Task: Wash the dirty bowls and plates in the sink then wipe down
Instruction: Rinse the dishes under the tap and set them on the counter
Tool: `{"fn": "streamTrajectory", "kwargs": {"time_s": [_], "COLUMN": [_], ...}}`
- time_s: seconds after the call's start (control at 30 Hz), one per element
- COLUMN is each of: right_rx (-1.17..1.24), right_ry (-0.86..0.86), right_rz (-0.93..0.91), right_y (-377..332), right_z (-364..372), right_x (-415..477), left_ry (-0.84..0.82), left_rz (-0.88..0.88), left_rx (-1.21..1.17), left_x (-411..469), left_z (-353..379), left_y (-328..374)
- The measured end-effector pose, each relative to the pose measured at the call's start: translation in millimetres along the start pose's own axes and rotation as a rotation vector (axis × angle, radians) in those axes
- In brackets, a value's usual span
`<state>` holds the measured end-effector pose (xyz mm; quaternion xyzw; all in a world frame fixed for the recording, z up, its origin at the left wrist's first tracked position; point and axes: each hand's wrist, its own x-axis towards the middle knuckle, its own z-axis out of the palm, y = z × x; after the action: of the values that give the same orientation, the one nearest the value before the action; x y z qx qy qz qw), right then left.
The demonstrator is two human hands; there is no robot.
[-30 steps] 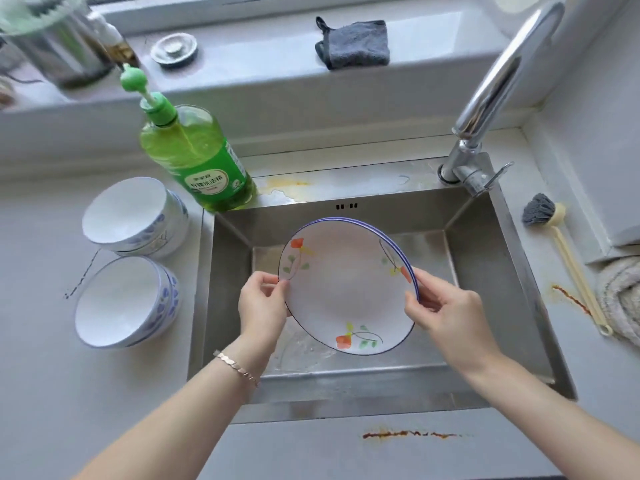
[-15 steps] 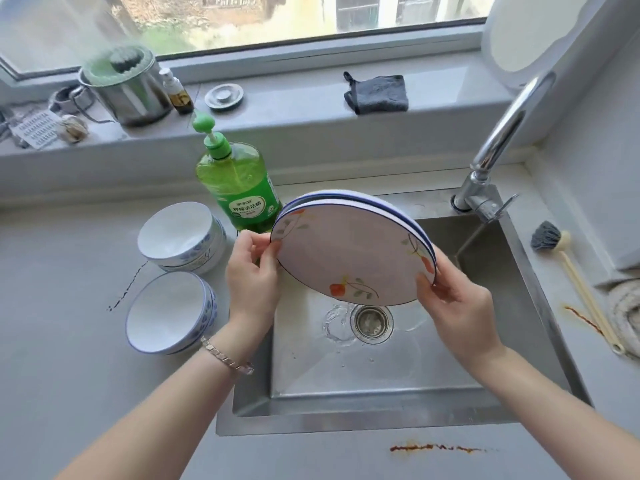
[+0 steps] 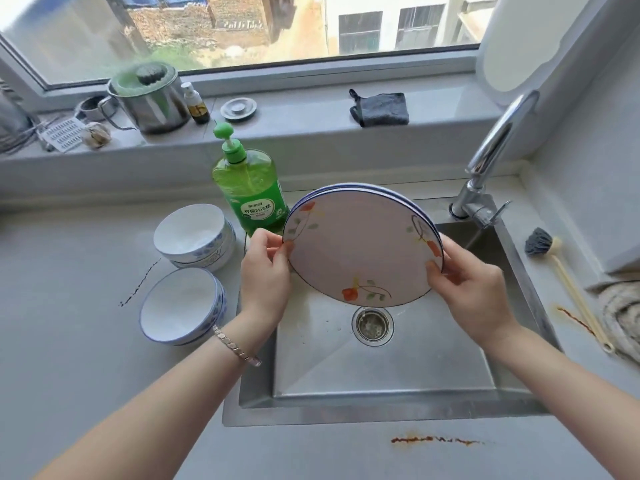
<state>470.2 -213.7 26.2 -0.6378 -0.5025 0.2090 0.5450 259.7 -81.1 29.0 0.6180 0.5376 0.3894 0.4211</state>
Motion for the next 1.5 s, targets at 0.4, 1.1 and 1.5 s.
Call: {"fn": "streamTrajectory", "kwargs": {"time_s": [0.4,1.1,1.5], "right_rx": [0.121,-0.095,-0.496], "right_ry": [-0.560,-0.739,-0.779], "right_rz": [0.930,0.916,0.942], "right_y": [24,8,57], "right_z": [103,297,121], "right_x": [-57,-123,-80], "left_ry": [-0.259,-0.176,-0.789], "left_rz": [-0.614,-0.649,-0.304], "left_rx": [0.451,0.748,0.552], "left_x": [-63,-66,-54], "left_z": [-102,-242,-70], "left_y": [-117,-203,-95]}}
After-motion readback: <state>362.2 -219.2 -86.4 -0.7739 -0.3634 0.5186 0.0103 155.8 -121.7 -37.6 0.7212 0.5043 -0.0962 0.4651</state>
